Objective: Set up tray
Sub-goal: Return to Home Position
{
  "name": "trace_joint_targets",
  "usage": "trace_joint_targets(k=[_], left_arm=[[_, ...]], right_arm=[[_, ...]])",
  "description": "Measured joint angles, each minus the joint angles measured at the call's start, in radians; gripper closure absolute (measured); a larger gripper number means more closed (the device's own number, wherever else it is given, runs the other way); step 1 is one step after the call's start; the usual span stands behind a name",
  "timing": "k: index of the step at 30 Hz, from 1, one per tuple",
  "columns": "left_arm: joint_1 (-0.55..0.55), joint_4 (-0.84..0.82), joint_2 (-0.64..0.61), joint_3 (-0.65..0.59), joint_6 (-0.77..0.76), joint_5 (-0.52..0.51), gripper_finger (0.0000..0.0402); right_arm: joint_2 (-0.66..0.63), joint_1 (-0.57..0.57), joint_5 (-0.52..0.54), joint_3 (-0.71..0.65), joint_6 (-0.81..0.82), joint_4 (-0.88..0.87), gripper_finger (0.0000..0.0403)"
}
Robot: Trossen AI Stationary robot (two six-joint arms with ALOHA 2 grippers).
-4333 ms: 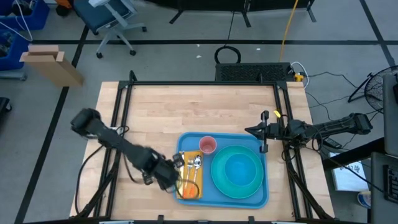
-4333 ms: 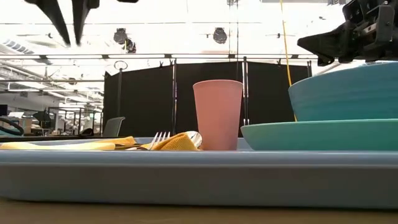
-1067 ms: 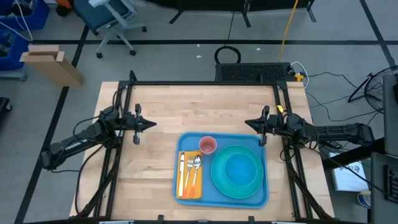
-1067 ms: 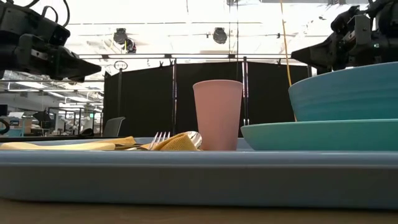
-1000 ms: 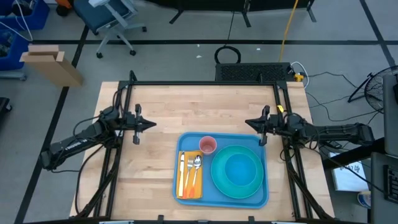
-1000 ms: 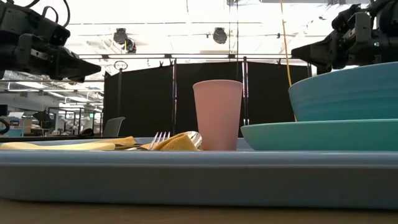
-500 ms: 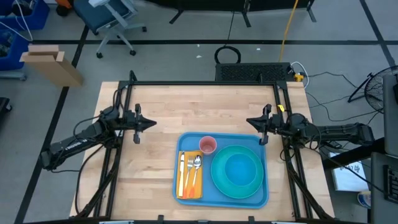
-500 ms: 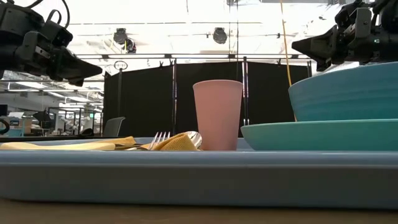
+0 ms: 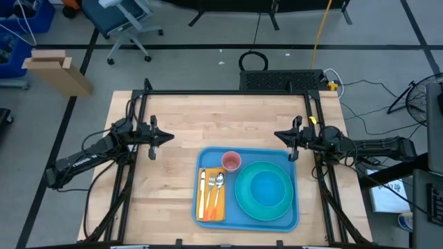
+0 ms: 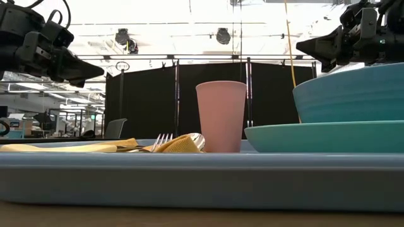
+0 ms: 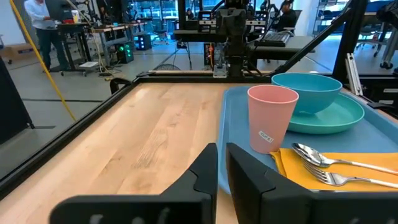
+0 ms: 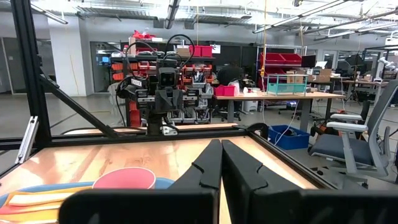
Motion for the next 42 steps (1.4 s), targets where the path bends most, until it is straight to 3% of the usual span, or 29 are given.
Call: trace_joint_targets(k=[11,42], left_arm=[[0.000,0.000,0.000,0.000,0.000,0.000,0.0344],[0.000,0.000,0.000,0.000,0.001,0.001,0.0345]], right_arm=[[0.000,0.000,0.000,0.000,0.000,0.000,0.0403],[0.000,0.000,0.000,0.000,0.000,0.000,0.0403]])
